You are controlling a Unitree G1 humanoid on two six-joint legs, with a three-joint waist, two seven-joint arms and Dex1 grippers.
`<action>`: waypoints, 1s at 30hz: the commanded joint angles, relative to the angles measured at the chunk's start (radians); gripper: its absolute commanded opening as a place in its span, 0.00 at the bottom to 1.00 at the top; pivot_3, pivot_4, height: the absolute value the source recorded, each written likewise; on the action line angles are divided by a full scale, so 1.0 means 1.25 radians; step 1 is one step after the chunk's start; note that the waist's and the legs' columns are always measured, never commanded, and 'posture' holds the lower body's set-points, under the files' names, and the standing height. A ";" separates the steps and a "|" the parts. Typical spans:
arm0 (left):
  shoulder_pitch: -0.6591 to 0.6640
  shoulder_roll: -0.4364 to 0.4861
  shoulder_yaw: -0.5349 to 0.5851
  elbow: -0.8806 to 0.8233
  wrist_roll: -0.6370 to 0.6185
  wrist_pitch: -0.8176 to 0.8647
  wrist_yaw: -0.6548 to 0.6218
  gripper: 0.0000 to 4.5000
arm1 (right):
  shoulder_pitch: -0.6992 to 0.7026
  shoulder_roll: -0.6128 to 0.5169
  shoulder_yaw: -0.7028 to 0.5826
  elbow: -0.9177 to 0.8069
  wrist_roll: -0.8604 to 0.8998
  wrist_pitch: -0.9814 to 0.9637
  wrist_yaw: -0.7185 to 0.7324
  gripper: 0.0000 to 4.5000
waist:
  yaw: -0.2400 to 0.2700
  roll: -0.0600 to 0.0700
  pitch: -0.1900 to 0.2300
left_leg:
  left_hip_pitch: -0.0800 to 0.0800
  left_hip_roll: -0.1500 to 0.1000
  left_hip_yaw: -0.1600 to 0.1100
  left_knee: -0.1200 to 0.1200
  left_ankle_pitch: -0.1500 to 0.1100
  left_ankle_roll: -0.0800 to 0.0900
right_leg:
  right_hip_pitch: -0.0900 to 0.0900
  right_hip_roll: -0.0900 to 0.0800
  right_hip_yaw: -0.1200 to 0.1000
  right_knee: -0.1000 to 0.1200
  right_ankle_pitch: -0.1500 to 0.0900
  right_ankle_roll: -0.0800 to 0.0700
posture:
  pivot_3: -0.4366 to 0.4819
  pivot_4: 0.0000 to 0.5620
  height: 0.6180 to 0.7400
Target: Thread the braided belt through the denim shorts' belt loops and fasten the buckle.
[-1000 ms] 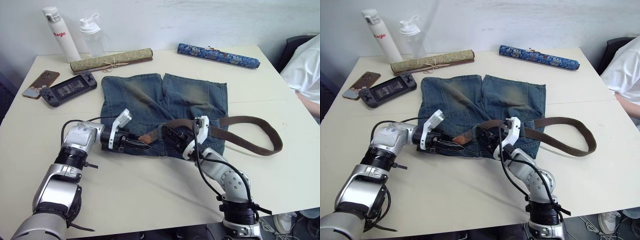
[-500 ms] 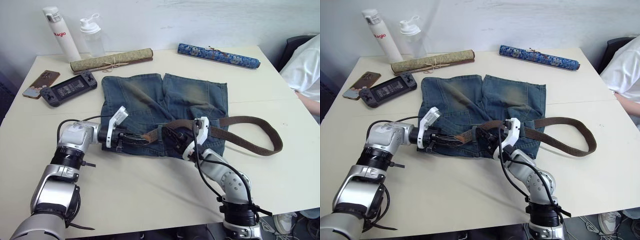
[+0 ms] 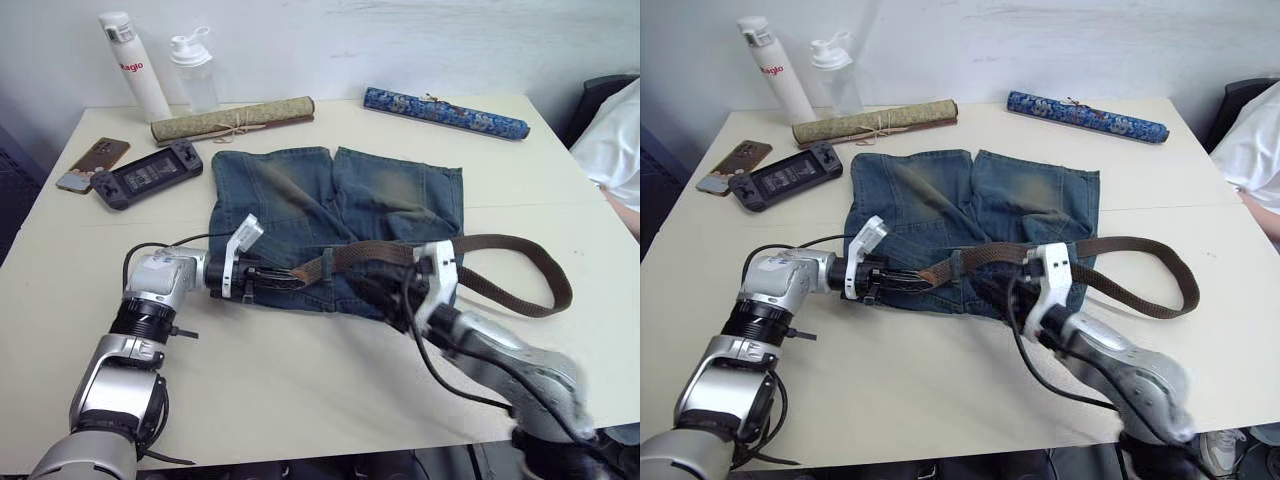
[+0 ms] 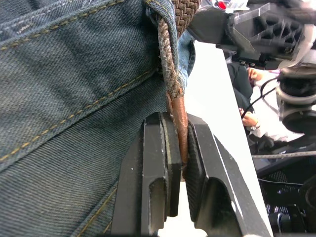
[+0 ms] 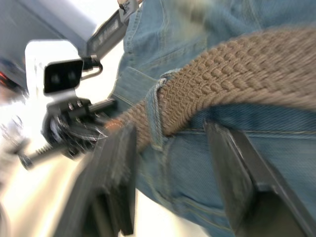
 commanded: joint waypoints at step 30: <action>0.011 -0.031 0.025 -0.045 -0.044 0.006 0.027 0.00 | 0.047 -0.390 0.306 0.024 -0.972 -0.306 0.280 0.00 | 0.017 -0.001 0.001 | 0.001 -0.001 -0.001 0.006 0.000 0.000 | 0.004 0.002 -0.002 0.002 0.000 0.001 | 0.48 0.27 0.97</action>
